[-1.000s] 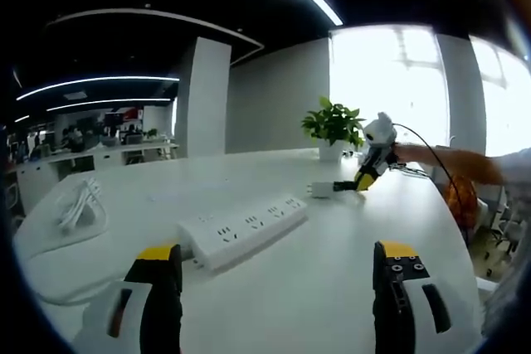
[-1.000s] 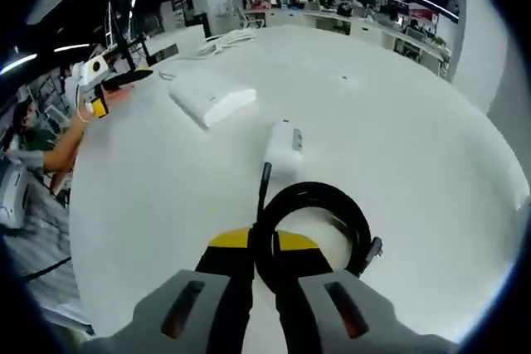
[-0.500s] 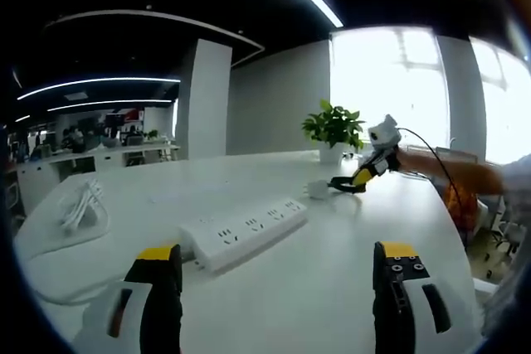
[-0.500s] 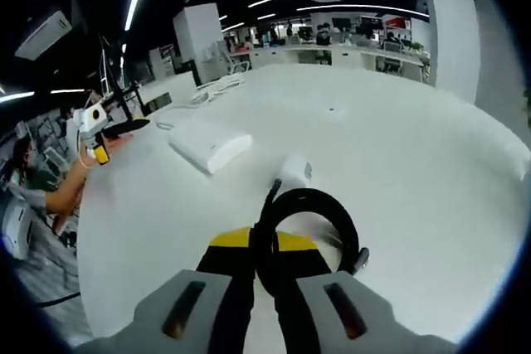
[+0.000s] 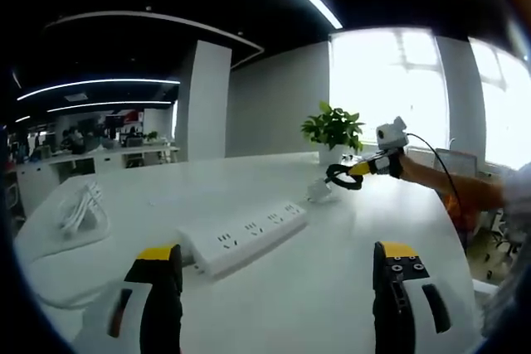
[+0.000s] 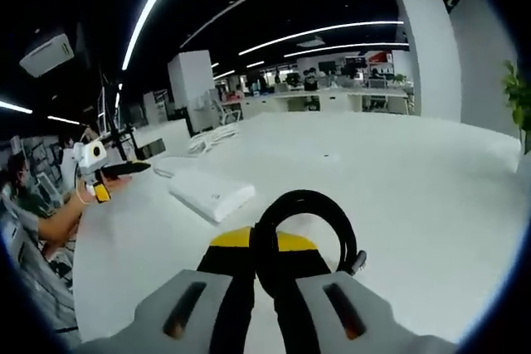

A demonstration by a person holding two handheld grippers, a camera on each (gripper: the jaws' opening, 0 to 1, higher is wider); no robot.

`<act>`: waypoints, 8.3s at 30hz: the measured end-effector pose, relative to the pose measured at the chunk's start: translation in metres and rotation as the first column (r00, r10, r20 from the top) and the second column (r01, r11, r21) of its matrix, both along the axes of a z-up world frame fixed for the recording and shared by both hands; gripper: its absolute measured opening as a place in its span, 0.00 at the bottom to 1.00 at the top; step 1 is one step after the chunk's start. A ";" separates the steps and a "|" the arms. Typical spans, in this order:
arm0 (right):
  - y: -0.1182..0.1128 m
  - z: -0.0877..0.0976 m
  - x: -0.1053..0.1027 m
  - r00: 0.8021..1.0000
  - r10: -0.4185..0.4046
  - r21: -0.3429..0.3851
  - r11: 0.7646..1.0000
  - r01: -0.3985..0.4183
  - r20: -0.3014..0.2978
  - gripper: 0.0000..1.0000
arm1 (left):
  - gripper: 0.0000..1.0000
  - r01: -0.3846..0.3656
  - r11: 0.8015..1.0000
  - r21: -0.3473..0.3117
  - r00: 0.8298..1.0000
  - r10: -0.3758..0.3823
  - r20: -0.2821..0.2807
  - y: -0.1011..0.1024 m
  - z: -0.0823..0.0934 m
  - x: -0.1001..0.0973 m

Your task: Straighten the power strip on the desk, plug the charger into it

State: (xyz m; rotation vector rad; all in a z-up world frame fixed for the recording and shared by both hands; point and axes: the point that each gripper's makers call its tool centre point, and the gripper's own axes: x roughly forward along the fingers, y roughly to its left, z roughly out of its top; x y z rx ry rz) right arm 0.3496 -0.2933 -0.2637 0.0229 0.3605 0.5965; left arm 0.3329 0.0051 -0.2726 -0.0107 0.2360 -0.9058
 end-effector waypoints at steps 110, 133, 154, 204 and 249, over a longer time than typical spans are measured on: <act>0.076 0.094 -0.011 0.913 -0.258 0.215 0.957 0.196 0.317 0.05 | 0.96 -0.035 0.999 -0.017 0.954 0.038 0.299 -0.152 0.037 0.049; 0.093 0.095 -0.010 0.911 -0.283 0.271 0.941 0.202 0.302 0.05 | 0.77 -0.083 0.997 -0.002 0.944 0.079 0.320 -0.170 0.034 0.046; 0.104 0.096 -0.014 0.917 -0.266 0.273 0.944 0.186 0.296 0.05 | 0.52 -0.113 0.993 0.021 0.925 0.097 0.367 -0.183 0.038 0.044; 0.132 0.092 0.018 0.967 -0.091 0.047 0.996 0.082 0.238 0.05 | 0.27 0.467 0.868 0.168 0.853 -0.493 0.171 -0.181 0.019 0.042; 0.129 0.062 0.046 0.978 -0.112 0.023 0.994 0.110 0.174 0.05 | 0.27 0.635 0.738 0.229 0.740 -0.666 0.095 -0.188 -0.009 0.084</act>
